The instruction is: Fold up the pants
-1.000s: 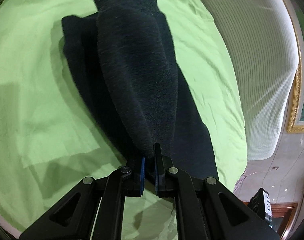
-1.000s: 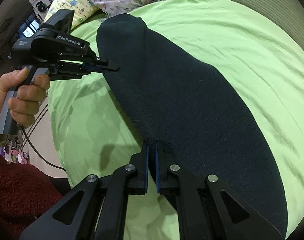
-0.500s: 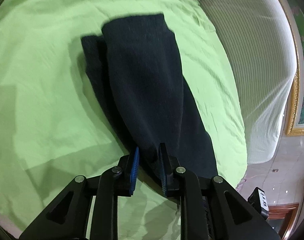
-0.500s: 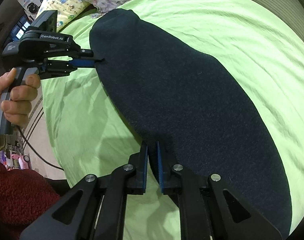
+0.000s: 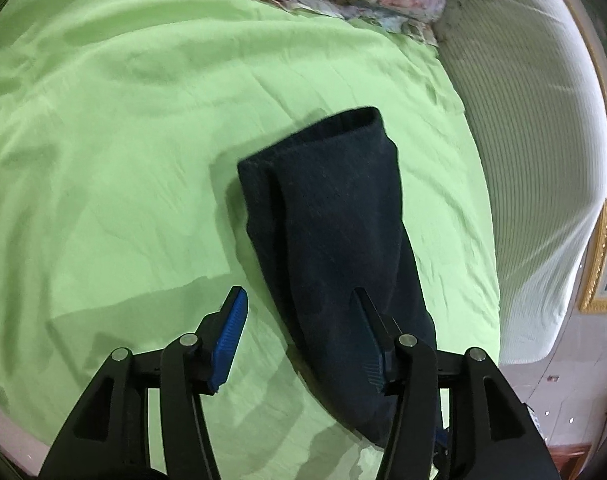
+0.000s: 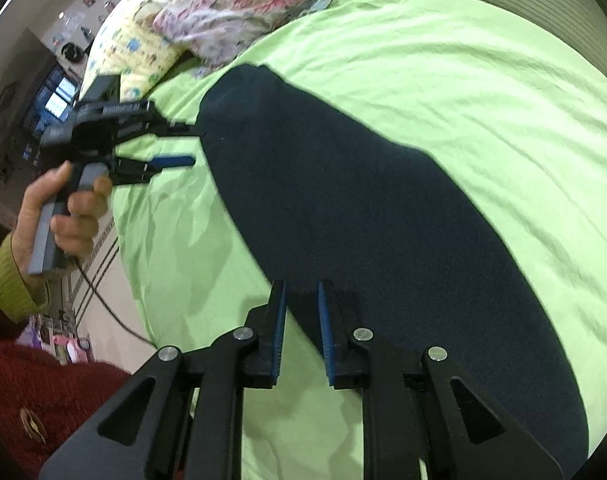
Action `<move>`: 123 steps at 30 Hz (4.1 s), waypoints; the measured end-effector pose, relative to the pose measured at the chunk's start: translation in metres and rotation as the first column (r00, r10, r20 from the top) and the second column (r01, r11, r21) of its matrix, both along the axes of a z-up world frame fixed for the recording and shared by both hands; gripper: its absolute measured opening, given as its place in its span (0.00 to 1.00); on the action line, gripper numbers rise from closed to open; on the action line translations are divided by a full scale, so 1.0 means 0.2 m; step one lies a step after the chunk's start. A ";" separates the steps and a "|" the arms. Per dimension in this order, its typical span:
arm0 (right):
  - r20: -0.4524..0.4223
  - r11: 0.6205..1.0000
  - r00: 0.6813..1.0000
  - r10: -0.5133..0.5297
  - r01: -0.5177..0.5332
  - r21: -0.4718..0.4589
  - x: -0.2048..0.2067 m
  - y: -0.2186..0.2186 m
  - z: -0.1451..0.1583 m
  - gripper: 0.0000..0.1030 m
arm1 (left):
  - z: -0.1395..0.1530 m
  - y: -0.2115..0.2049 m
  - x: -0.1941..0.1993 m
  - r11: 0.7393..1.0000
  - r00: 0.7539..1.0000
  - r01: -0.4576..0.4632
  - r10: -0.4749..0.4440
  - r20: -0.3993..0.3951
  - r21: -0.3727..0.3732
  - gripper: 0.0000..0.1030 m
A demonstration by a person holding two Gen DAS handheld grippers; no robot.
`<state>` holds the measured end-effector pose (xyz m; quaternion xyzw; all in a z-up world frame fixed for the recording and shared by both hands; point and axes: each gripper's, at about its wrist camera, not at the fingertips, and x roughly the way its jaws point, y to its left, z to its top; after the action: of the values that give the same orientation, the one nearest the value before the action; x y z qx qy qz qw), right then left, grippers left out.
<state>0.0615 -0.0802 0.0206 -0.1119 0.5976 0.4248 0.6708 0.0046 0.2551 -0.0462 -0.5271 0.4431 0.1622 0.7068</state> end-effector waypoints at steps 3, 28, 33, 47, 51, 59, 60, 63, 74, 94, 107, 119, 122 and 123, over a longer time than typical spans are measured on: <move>0.008 0.999 0.999 -0.046 0.046 0.014 0.07 0.02 0.00 0.19 | -0.01 0.03 0.02 1.000 1.000 -0.003 0.003 -0.015 -0.006 0.56; -0.063 0.979 0.982 -0.177 0.169 -0.110 0.58 0.19 -0.33 0.37 | -0.11 0.19 0.13 0.999 0.999 -0.016 0.014 -0.052 -0.042 0.57; -0.085 0.984 0.985 -0.152 0.143 -0.109 0.57 0.18 -0.33 0.28 | -0.12 0.20 0.20 1.000 0.999 0.007 -0.008 -0.040 -0.015 0.49; 0.080 0.990 0.990 -0.116 0.121 -0.067 0.55 0.17 -0.10 0.10 | 0.17 0.18 0.04 0.986 0.929 0.133 -0.158 0.333 0.097 0.19; 0.102 0.990 0.987 -0.121 0.127 -0.054 0.55 0.19 -0.11 0.10 | 0.13 0.19 0.01 0.985 0.927 0.139 -0.165 0.338 0.098 0.19; 0.160 0.984 0.981 -0.107 0.128 -0.126 0.53 0.28 -0.22 0.10 | -0.03 0.24 0.05 0.965 0.945 0.201 -0.237 0.227 0.171 0.19; 0.163 0.982 0.981 -0.109 0.132 -0.133 0.53 0.28 -0.24 0.09 | -0.04 0.23 0.06 0.959 0.944 0.214 -0.251 0.213 0.184 0.19; 0.162 0.978 0.979 -0.122 0.147 -0.150 0.54 0.28 -0.26 0.10 | -0.04 0.22 0.07 0.948 0.945 0.237 -0.276 0.176 0.214 0.24; 0.222 0.919 0.908 -0.355 0.383 -0.096 0.51 0.07 -0.05 0.13 | 0.29 0.28 -0.01 0.931 0.951 0.165 -0.238 0.199 0.325 0.44; 0.153 0.633 0.620 -0.769 0.773 0.048 -0.13 -0.80 0.16 0.39 | 0.43 -0.58 0.55 0.744 0.728 0.589 -0.658 0.193 0.314 0.60; 0.113 0.321 0.314 -0.943 0.946 0.052 -0.47 -1.35 0.13 0.45 | 0.40 -1.34 0.88 0.496 0.476 0.824 -0.868 0.141 0.274 0.67; 0.037 0.108 0.105 -0.994 0.990 0.095 -0.55 -1.58 0.07 0.59 | 0.30 -2.03 1.13 0.155 0.149 0.960 -0.988 0.042 0.234 0.71; -0.023 0.040 0.043 -0.999 0.993 0.111 -0.56 -1.66 0.03 0.59 | 0.27 -2.17 1.17 0.087 0.084 0.971 -0.996 0.021 0.223 0.71; -0.040 0.023 0.028 -0.999 0.993 0.119 -0.55 -1.67 0.02 0.60 | 0.26 -2.23 1.19 0.058 0.056 0.974 -0.998 0.012 0.219 0.71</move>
<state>-0.0495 -0.4145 0.0250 0.3626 0.4626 -0.1327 0.7980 0.2424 -0.1901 0.0050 -0.0378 0.6110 -0.3734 0.6970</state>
